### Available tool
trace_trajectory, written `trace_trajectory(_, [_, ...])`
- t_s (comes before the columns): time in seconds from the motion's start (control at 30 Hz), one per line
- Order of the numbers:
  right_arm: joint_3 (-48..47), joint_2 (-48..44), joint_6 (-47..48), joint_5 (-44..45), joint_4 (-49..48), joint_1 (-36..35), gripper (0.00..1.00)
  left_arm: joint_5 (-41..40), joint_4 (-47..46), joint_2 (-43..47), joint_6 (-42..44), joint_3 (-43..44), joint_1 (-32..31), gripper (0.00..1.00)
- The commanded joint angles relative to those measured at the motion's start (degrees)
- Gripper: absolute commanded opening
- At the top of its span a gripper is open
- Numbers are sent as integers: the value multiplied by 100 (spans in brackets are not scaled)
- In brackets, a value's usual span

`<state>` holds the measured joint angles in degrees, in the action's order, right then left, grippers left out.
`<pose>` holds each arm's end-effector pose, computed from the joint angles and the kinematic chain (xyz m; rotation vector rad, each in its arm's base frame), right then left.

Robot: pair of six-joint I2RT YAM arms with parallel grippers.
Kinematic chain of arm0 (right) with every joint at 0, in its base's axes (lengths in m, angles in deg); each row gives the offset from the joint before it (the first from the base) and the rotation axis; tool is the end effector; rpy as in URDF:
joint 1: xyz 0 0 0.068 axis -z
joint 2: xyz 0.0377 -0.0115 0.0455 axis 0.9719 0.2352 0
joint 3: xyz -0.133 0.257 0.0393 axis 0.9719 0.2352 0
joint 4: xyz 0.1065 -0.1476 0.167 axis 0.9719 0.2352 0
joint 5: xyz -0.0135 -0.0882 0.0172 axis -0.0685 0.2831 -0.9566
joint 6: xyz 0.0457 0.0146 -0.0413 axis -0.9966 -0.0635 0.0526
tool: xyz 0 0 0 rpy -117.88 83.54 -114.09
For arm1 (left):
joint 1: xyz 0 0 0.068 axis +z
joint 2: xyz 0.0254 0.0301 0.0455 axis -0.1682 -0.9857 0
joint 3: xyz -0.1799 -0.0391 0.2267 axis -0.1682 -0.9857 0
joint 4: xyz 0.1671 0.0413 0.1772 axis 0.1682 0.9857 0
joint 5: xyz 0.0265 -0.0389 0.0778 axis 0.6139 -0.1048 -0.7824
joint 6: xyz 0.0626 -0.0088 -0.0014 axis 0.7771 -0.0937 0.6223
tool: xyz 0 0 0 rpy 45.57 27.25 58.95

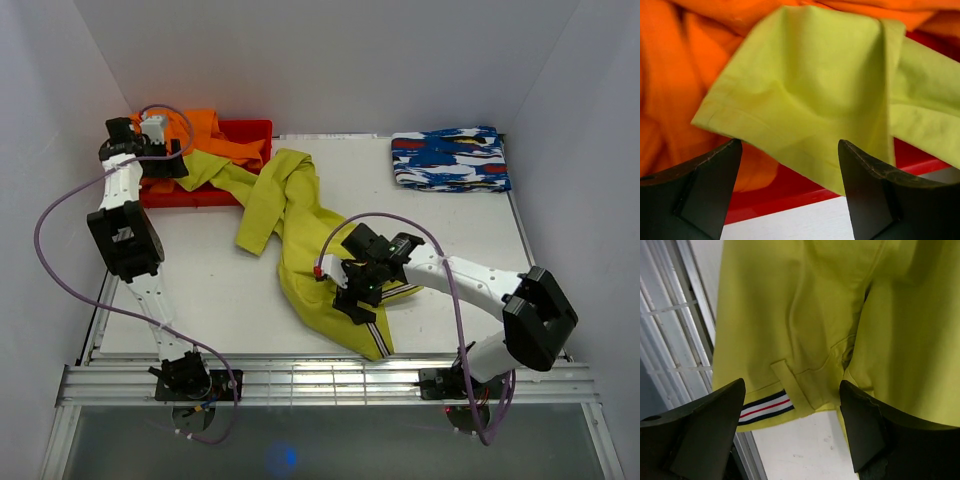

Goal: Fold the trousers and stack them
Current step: Flatten the trousers out

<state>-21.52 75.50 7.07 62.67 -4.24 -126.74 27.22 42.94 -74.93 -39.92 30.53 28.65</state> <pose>0.1611 0.2166 0.2467 -1.8298 2.0567 0.5055 0.4880 0.1460 0.2648 0.1341 2.3286 -0.2294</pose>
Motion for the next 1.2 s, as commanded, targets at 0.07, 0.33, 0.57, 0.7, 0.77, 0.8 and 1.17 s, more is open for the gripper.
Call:
trace_trajectory(0.07, [261, 512, -449, 594, -648, -168, 82, 548, 147, 261, 366, -128, -455, 86])
trace_trajectory(0.33, [920, 733, -660, 1016, -1211, -212, 79, 1216, -276, 788, 137, -752, -455, 86])
trace_trajectory(0.57, [1097, 891, -818, 1236, -1343, -212, 73, 891, -3, 788, 480, -839, -525, 81])
trace_trajectory(0.7, [1176, 891, -880, 1332, -1360, -168, 63, 707, 41, 692, 515, -849, -560, 48])
trace_trajectory(0.77, [1193, 891, -871, 1394, -1343, -81, 56, 628, 50, 648, 436, -692, -560, 38])
trace_trajectory(0.8, [1211, 883, -871, 1446, -1343, -37, 55, 610, 59, 639, 384, -604, -560, 33])
trace_trajectory(1.17, [1650, 434, -414, 2132, -1194, 1430, 50, 364, 664, 2024, -126, 434, -394, 0])
